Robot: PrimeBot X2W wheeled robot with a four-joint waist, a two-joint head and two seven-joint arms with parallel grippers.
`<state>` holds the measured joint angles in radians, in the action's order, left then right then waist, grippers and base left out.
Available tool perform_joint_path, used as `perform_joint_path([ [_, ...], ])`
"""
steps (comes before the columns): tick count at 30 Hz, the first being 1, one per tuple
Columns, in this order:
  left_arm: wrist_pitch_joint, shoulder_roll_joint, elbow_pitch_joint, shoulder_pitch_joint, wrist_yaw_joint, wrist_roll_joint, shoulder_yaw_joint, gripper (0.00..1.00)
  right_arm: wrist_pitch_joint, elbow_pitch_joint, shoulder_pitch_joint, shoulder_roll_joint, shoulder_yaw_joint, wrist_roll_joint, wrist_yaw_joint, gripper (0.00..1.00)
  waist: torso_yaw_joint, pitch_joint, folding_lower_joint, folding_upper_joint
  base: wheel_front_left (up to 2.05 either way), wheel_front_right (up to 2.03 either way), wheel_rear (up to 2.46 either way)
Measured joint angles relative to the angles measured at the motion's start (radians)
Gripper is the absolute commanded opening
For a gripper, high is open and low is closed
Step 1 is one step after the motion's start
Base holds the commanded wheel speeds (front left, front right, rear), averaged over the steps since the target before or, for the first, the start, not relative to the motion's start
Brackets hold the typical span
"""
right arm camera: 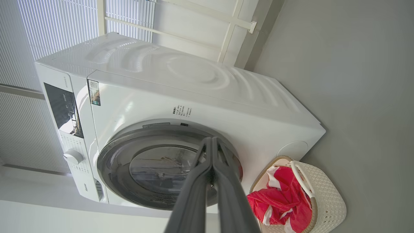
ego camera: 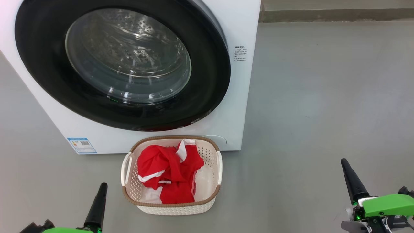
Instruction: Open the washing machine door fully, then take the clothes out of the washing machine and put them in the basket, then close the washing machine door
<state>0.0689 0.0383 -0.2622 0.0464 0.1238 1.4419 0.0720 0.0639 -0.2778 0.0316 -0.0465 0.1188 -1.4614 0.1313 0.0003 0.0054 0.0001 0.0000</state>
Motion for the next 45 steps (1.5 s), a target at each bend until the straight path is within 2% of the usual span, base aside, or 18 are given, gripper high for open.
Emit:
perform_joint_path([
  [15, 0.040, 0.000, -0.003, 0.021, 0.000, 0.157, 0.006, 0.00, 0.043, 0.003, 0.030, 0.001, 0.008, -0.136, 0.000, 0.00, 0.000, -0.002, 0.0000, 0.0000, 0.00, 0.00, 0.00],
  [45, 0.040, 0.000, -0.003, 0.021, 0.000, 0.160, 0.006, 0.00, 0.043, 0.003, 0.034, 0.004, 0.010, -0.147, 0.000, 0.00, 0.000, -0.002, -0.0001, 0.0000, 0.00, 0.00, 0.00],
])
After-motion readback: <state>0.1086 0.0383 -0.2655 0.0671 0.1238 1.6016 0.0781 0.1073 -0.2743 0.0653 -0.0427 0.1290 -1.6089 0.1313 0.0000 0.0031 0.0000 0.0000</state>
